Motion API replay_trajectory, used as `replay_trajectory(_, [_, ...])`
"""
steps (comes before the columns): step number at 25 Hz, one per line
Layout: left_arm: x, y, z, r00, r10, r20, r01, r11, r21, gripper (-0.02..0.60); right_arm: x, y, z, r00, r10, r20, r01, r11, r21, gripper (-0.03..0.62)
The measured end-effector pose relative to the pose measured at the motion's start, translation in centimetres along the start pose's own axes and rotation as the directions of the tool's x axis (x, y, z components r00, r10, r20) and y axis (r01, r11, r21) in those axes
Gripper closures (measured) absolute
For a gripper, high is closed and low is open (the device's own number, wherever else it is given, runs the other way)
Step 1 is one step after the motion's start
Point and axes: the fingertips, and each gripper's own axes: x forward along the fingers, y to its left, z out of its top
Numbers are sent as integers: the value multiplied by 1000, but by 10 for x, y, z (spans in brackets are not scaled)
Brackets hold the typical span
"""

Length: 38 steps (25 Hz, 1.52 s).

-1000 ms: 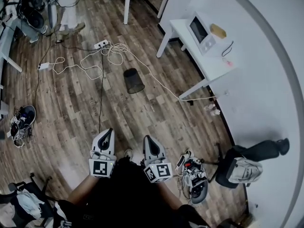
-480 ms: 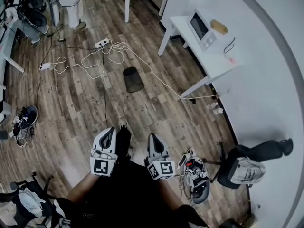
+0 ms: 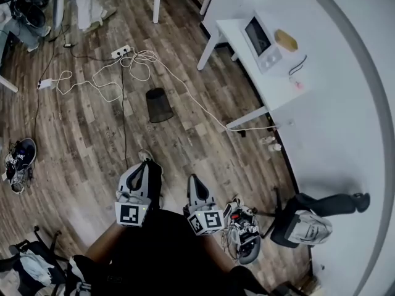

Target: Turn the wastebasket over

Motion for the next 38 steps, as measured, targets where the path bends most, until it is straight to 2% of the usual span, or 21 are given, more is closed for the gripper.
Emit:
replay_trajectory(14, [140, 125, 7, 991, 127, -44, -130, 989, -65, 549, 201, -12, 51, 990, 96, -104, -102, 993, -61, 562])
replay_trajectory(20, [179, 174, 3, 978, 193, -73, -200, 974, -103, 549, 271, -9, 63, 978, 144, -148, -159, 983, -93, 562])
replay_trajectory(21, [184, 181, 2, 976, 203, -75, -209, 973, -94, 549, 281, -8, 63, 976, 153, -154, -168, 981, -95, 562])
replay_trajectory(24, [196, 199, 7, 975, 216, -44, -216, 976, 2, 549, 307, -8, 60, 968, 178, -177, -197, 975, -101, 562])
replay_trajectory(26, [194, 206, -3, 963, 257, -83, -263, 963, -66, 549, 319, -9, 56, 960, 197, -198, -220, 970, -103, 562])
replay_trajectory(28, [195, 210, -10, 951, 290, -109, -300, 949, -92, 549, 332, -9, 54, 950, 225, -217, -252, 962, -104, 562])
replay_trajectory(32, [204, 217, -13, 929, 356, -105, -364, 928, -79, 549, 363, -13, 51, 918, 304, -255, -340, 934, -111, 562])
replay_trajectory(35, [211, 218, -16, 913, 389, -124, -392, 920, 2, 549, 386, -17, 47, 884, 370, -285, -414, 903, -113, 562])
replay_trajectory(38, [218, 223, -27, 868, 478, -135, -489, 870, -62, 549, 408, -23, 38, 849, 423, -316, -473, 875, -100, 562])
